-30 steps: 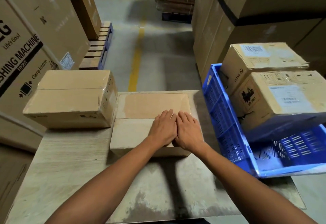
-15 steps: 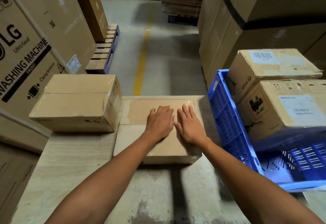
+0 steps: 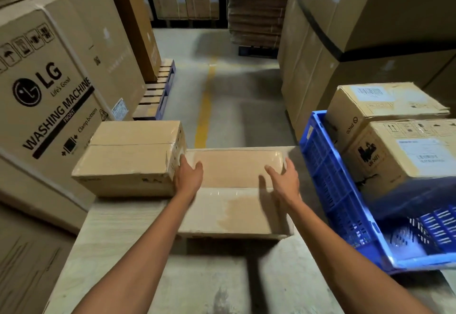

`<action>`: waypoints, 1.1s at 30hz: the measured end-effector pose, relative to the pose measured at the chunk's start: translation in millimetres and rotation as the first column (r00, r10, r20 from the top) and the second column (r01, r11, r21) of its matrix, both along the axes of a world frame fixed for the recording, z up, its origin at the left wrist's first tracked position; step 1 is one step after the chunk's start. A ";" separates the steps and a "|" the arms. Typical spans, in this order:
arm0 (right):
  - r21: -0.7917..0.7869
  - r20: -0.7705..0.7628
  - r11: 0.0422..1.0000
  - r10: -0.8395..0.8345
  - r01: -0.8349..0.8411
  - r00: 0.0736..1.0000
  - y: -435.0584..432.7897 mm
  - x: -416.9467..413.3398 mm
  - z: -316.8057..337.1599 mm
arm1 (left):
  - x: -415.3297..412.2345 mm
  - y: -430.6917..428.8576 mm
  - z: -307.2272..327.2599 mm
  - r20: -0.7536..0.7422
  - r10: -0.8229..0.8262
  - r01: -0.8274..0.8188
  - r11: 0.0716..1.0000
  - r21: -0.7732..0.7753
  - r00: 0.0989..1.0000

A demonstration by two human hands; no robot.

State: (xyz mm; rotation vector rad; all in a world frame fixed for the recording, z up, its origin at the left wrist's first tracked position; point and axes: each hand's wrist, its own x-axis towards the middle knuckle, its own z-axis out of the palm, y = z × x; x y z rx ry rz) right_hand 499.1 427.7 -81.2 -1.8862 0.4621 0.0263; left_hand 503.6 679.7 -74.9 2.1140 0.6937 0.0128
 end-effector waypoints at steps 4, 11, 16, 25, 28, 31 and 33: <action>-0.094 0.060 0.987 -0.127 0.132 0.990 12.4 -4.8 26.8 | -13.5 5.7 26.5 0.083 0.076 -0.080 0.996 0.043 0.994; 0.058 0.184 0.935 -0.354 0.349 0.917 18.1 -25.4 54.1 | -43.2 11.9 42.7 0.225 0.168 -0.156 0.985 -0.072 0.960; 0.025 0.118 0.927 -0.374 0.374 0.920 18.8 -66.0 19.2 | -81.7 12.1 16.1 0.225 0.111 -0.095 0.992 -0.080 0.968; -0.556 0.379 0.813 0.061 0.174 0.923 43.1 -86.8 16.6 | -103.0 14.0 6.9 0.487 -0.377 0.113 0.866 0.487 0.788; -0.642 0.434 0.765 0.323 0.038 0.841 73.9 -87.1 18.6 | -101.6 9.9 8.3 0.475 -0.541 0.214 0.785 0.581 0.694; -0.705 0.416 0.706 0.491 -0.069 0.766 104.2 -90.7 15.5 | -103.9 7.3 0.1 0.391 -0.585 0.270 0.740 0.616 0.710; -0.777 0.352 0.622 0.558 -0.098 0.752 114.7 -92.0 10.5 | -106.4 7.9 -7.1 0.346 -0.600 0.282 0.711 0.644 0.722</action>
